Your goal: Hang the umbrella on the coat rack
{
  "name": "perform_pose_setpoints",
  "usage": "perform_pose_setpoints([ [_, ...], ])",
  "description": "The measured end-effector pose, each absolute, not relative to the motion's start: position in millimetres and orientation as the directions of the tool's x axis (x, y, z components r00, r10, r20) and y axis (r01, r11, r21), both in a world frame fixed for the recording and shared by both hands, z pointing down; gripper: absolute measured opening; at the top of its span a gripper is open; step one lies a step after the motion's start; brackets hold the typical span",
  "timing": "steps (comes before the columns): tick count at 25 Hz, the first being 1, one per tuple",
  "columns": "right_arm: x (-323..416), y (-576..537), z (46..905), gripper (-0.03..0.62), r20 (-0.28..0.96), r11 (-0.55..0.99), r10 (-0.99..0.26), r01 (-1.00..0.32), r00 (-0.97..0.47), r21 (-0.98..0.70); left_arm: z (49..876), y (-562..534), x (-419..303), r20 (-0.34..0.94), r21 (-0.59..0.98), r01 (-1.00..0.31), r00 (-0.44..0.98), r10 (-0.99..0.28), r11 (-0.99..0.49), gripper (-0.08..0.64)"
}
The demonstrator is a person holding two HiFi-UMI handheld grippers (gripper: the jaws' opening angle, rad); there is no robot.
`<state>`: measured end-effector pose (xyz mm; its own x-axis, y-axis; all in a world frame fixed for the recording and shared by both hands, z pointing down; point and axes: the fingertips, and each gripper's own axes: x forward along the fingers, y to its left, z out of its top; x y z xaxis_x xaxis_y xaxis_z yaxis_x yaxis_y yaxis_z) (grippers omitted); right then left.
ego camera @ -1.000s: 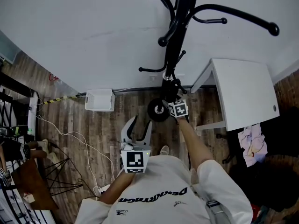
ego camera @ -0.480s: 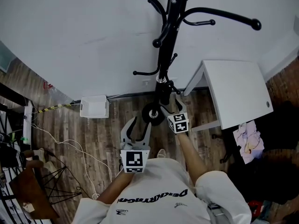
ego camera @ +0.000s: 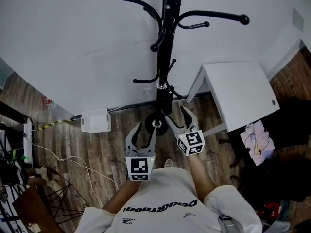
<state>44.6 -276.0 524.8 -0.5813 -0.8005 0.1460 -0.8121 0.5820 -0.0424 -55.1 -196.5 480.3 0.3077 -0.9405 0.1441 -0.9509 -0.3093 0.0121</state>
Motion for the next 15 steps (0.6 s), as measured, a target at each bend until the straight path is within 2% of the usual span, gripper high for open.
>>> perform_pose_setpoints([
  [2, 42.2, -262.3, 505.3, 0.258, 0.104, 0.592, -0.798, -0.804, -0.594, -0.052, 478.5, -194.1, -55.6, 0.138, 0.014, -0.950, 0.311, -0.940, -0.312, 0.193],
  [5, 41.3, -246.0, 484.8, 0.224, 0.065, 0.595, -0.798, -0.801, -0.599, -0.069, 476.3, -192.5, -54.7, 0.131, 0.015, -0.948, 0.317, -0.939, -0.318, 0.193],
  [10, 39.9, -220.4, 466.5, 0.072, 0.040, 0.591, -0.805, -0.806, -0.592, -0.039, 472.1, -188.8, -53.5, 0.112, 0.021, -0.944, 0.328, -0.938, -0.328, 0.193],
  [13, 39.2, -210.5, 460.9, 0.014, 0.038, 0.590, -0.806, -0.807, -0.590, -0.021, 472.1, -187.8, -53.7, 0.108, 0.024, -0.946, 0.325, -0.940, -0.324, 0.193],
  [15, 37.6, -205.4, 461.9, -0.003, 0.049, 0.594, -0.803, -0.804, -0.594, -0.015, 471.3, -187.1, -52.4, 0.106, 0.026, -0.946, 0.325, -0.940, -0.325, 0.193],
])
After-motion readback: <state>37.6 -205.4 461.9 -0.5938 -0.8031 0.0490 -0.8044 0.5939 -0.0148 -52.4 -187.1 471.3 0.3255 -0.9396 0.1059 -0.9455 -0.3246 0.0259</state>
